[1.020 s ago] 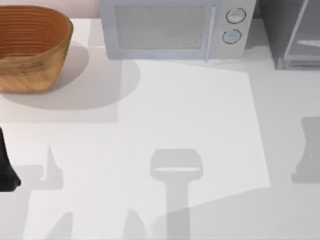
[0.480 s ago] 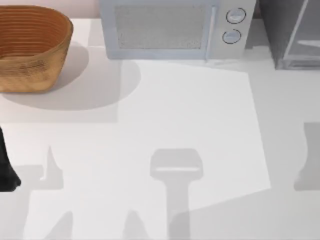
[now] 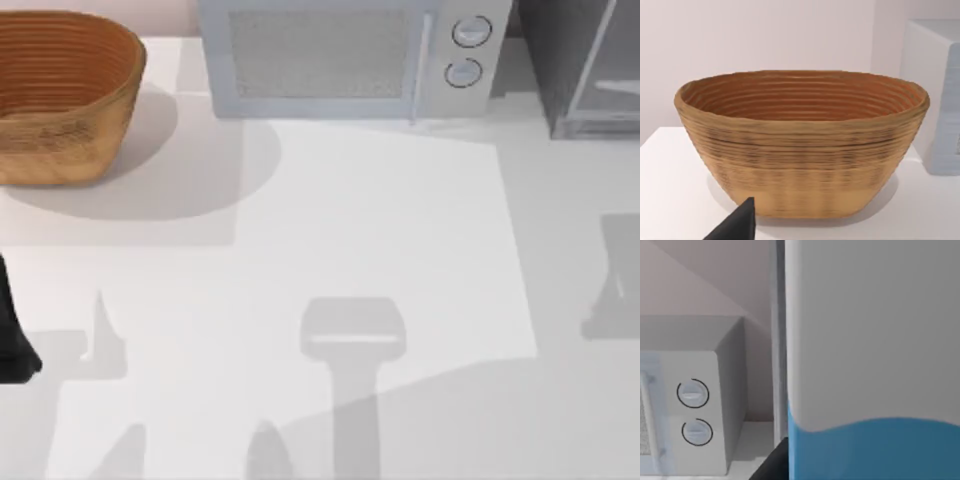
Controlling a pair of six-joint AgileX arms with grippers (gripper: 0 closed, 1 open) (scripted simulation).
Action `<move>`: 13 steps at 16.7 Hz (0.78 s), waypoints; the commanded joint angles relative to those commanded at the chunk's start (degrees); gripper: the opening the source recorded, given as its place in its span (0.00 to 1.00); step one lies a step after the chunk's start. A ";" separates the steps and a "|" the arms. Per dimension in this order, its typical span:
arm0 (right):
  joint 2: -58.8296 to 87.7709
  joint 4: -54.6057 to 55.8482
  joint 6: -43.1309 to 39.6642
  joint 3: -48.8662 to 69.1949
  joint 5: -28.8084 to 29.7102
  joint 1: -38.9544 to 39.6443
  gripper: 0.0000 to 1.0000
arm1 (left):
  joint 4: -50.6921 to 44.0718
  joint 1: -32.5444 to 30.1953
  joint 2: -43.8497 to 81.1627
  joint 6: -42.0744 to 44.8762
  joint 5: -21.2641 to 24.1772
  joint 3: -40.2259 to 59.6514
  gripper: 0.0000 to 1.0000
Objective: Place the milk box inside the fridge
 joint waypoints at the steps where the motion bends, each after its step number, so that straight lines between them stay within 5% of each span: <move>1: 4.83 2.84 0.04 2.30 -0.59 -0.70 0.00 | 0.00 0.00 0.00 0.00 0.00 0.00 1.00; 13: 81.32 42.04 0.31 34.15 -8.81 -10.25 0.00 | 0.00 0.00 0.00 0.00 0.00 0.00 1.00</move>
